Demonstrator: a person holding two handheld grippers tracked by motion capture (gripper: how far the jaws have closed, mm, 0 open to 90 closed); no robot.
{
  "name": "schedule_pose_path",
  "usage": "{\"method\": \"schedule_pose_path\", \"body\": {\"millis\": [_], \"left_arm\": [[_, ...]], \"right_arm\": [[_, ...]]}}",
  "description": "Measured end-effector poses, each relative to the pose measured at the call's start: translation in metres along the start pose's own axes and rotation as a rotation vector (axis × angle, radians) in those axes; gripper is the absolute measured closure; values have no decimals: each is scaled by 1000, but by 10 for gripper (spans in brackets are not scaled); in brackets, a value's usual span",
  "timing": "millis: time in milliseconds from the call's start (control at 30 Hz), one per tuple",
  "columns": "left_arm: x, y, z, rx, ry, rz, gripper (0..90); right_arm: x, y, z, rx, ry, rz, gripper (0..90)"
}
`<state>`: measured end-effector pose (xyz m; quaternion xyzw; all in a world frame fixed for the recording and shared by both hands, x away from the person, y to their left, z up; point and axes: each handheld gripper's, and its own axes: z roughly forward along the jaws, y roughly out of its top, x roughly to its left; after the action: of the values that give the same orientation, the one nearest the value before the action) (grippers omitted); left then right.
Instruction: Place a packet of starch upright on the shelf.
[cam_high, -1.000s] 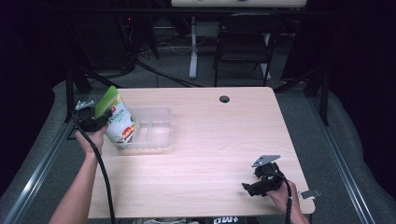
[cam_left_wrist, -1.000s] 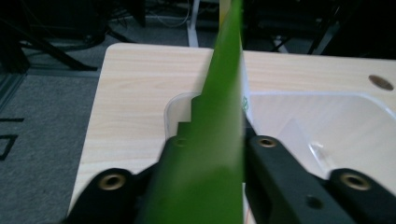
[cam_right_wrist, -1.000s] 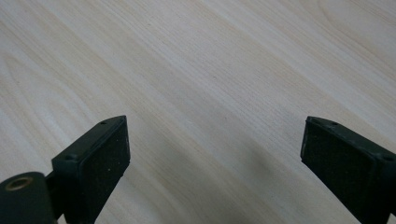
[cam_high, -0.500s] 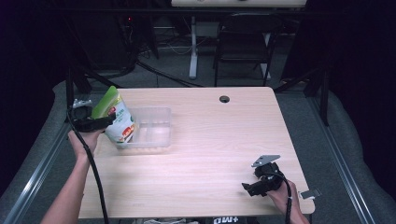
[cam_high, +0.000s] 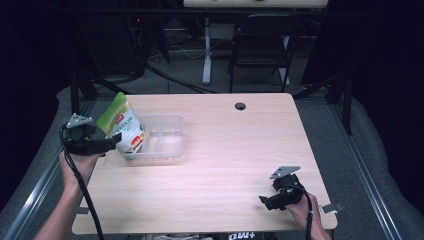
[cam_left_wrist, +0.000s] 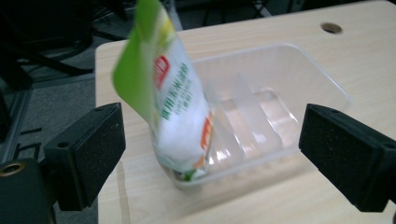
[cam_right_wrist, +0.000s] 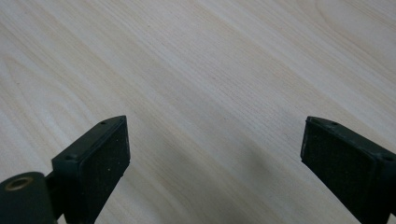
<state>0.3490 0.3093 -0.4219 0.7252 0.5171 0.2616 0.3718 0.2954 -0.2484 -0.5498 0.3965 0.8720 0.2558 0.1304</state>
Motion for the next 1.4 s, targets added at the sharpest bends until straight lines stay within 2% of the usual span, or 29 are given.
{"method": "schedule_pose_path", "body": {"millis": [100,367,467,633,867,1033,1167,1267,1400], "left_arm": [[-6,-7,-10,13,-6,33,67],[-29,-35,-31,36,-39,78,50],[-38,-47,-35,51,-54,91,45],[-52,-69,-41,71,-98,92,37],[-71,-105,-33,155,-127,113,22],[-79,-131,-16,242,-174,98,15],[-80,-137,-11,260,-181,86,9],[-80,-139,-8,271,-183,94,8],[-82,-138,-6,258,-175,98,7]], "right_arm": [[0,0,0,1,0,-1,75],[1,0,0,2,0,-1,75],[1,0,1,3,-2,-2,75],[1,0,0,-1,-1,-2,75],[1,0,1,0,-3,-3,75],[1,0,0,0,-4,-2,75],[2,1,1,-1,-4,-5,75],[3,1,1,-3,-7,-6,75],[2,1,1,-2,-6,-10,75]]}}
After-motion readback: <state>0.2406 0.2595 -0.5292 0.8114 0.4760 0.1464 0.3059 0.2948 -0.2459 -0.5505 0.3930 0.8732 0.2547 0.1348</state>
